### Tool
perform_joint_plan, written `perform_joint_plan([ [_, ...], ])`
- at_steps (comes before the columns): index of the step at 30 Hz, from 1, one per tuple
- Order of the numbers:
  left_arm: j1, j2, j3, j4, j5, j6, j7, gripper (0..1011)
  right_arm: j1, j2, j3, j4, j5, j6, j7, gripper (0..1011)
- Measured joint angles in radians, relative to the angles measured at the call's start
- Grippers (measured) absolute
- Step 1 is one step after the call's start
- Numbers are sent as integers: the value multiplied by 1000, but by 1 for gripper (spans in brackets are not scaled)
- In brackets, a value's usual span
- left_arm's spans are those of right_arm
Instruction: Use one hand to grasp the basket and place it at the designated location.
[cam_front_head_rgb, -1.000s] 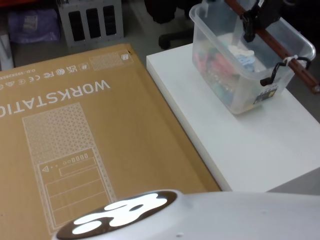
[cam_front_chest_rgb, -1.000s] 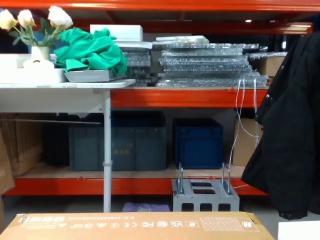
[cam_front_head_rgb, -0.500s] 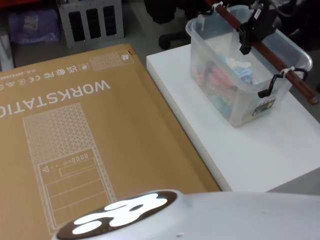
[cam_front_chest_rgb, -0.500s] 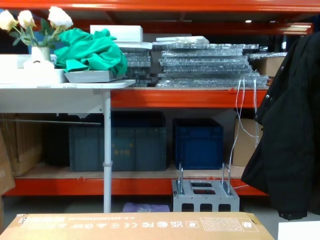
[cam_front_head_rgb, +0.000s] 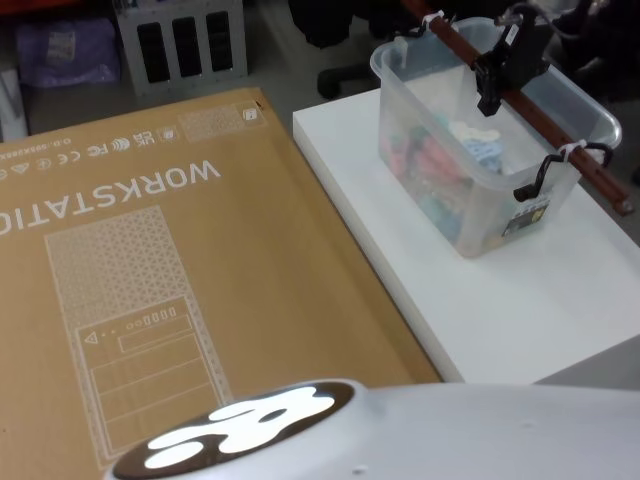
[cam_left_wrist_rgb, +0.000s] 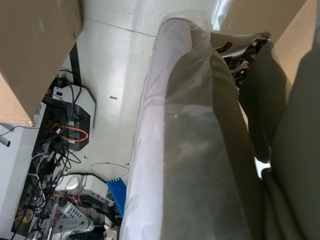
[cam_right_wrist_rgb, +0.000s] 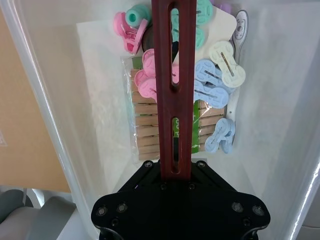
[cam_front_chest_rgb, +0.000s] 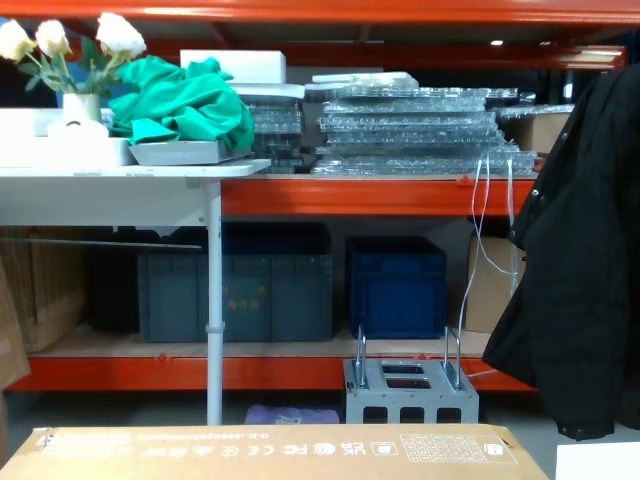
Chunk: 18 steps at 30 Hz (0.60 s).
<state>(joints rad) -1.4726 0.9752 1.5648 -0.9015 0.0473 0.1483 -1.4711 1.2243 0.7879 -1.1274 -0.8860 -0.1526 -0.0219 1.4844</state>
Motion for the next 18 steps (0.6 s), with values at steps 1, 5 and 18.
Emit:
perform_joint_plan([
  [1, 0, 0, 0, 0, 0, 0, 0, 0, -1, -2, 1, 3, -1, -1, 2, 0],
  [5, 0, 0, 0, 0, 0, 0, 0, 0, -1, -9, 2, 13, -4, -4, 9, 0],
  [18, 0, 0, 0, 0, 0, 0, 0, 0, 4, -24, 7, 40, -10, -11, 17, 214],
])
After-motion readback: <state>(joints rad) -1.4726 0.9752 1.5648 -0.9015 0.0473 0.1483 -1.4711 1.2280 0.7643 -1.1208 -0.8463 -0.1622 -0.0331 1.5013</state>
